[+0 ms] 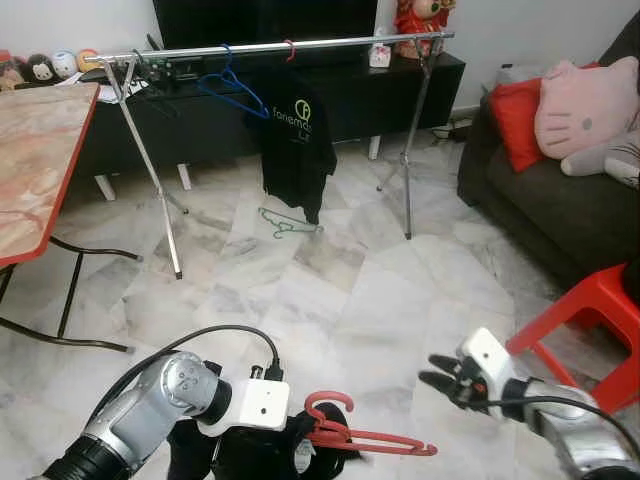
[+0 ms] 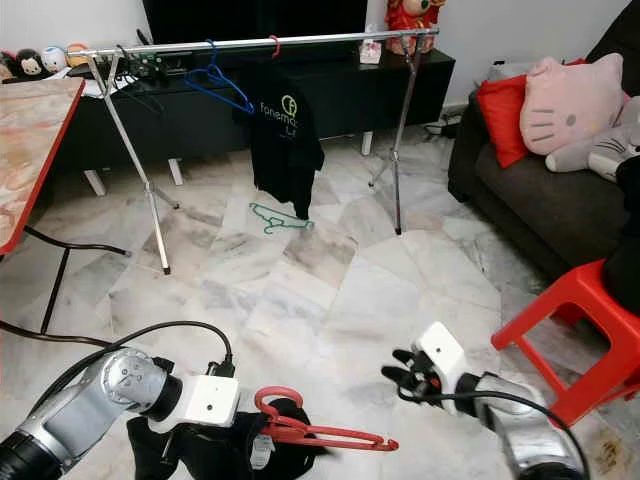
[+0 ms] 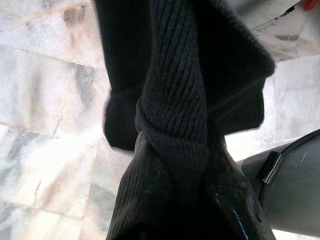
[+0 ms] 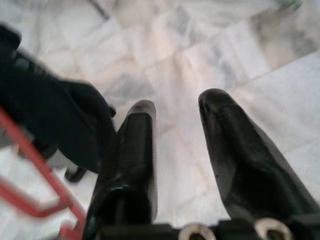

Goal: Hang hanger

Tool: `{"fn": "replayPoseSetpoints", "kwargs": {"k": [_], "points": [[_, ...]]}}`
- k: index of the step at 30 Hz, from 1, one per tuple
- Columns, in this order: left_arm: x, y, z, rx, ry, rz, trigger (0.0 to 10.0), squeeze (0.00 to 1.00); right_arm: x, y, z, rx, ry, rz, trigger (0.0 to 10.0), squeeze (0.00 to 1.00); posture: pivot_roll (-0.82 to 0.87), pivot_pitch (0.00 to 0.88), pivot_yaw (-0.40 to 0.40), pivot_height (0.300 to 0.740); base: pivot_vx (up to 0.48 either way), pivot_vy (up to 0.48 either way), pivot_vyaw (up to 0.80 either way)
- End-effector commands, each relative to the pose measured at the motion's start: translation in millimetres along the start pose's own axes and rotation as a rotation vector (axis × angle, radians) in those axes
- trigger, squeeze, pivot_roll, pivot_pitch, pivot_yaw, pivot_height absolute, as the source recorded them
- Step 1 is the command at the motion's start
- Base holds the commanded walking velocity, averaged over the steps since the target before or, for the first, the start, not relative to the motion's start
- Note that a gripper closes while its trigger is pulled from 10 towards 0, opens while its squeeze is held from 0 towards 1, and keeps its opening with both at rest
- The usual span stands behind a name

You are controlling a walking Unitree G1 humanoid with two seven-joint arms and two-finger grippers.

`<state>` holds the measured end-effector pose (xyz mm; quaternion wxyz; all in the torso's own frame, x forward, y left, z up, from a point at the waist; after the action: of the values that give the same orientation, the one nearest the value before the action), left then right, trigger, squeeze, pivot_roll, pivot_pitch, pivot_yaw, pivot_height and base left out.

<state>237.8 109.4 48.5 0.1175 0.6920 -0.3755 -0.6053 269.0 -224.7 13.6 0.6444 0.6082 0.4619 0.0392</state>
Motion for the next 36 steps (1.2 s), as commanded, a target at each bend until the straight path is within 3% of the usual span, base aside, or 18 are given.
{"fn": "replayPoseSetpoints", "kwargs": {"k": [1,7,13,16,17,18,23,27,30,33,36], "points": [[-2.3,5,-9.6,-0.012,0.041,0.023,10.0,0.0,-5.4,8,6.4,-0.003,-0.012,0.016,10.0,1.0,-0.09,0.0,-0.042,0.74,0.0,0.0,0.0],[4.1,13,-28.4,-0.081,0.156,0.089,10.0,0.0,-10.5,55,14.3,0.033,-0.009,0.222,10.0,1.0,-0.09,0.0,-0.034,0.74,0.0,0.0,0.0],[22.1,27,-47.8,-0.205,0.349,0.204,10.0,0.0,-11.8,117,-4.0,-0.096,0.099,0.386,10.0,1.0,-0.09,0.0,-0.038,0.74,0.0,0.0,0.0],[26.4,28,-49.1,-0.235,0.374,0.219,10.0,0.0,-9.6,129,-8.1,-0.147,0.109,0.39,10.0,0.99,-0.09,0.0,-0.038,0.74,0.0,0.0,0.0],[27.4,29,-49.1,-0.238,0.379,0.22,10.0,0.0,-9.0,131,-10.2,-0.165,0.119,0.382,10.0,0.56,-0.1,0.0,-0.038,0.74,0.0,0.0,0.0],[29.6,31,-48.7,-0.239,0.377,0.226,10.0,0.0,-8.5,136,-23.2,-0.221,0.208,0.36,10.0,0.0,-0.09,0.0,-0.043,0.74,0.0,0.0,0.0],[28.8,34,-55.5,-0.176,0.398,0.208,10.0,0.0,-11.9,134,-46.9,-0.356,0.416,0.216,10.0,0.0,-0.08,0.0,-0.045,0.74,0.0,0.0,0.0],[25.9,31,-64.6,-0.117,0.396,0.167,10.0,0.0,-15.0,130,-38.4,-0.46,0.451,0.056,10.0,0.0,-0.08,0.0,-0.049,0.74,0.0,0.0,0.0],[24.8,29,-65.0,-0.098,0.375,0.15,10.0,0.0,-15.3,130,-35.4,-0.483,0.451,0.02,10.0,0.0,-0.08,0.0,-0.048,0.74,0.0,0.0,0.0],[24.8,18,-59.0,-0.012,0.303,0.054,10.0,0.0,-14.5,125,-32.3,-0.529,0.461,-0.068,10.0,0.0,-0.08,0.0,-0.048,0.74,0.0,0.0,0.0],[28.2,9,-49.4,0.009,0.229,-0.004,10.0,0.0,-13.1,118,-32.1,-0.556,0.469,-0.128,10.0,0.0,-0.07,0.0,-0.05,0.74,0.0,0.0,0.0]]}}
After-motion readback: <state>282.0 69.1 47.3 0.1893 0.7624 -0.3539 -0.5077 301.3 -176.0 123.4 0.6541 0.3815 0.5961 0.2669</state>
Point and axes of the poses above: a point about 5 cm out from each wrist's last joint towards the gripper, its own x axis pointing out of the wrist towards the gripper, its own y axis along the axis of the wrist's last joint, z = x × y, the point moved 3 cm from there along x, pointing out of the wrist towards the gripper, and after that the axes turned 8 degrees about x, right-handed, at the moved point
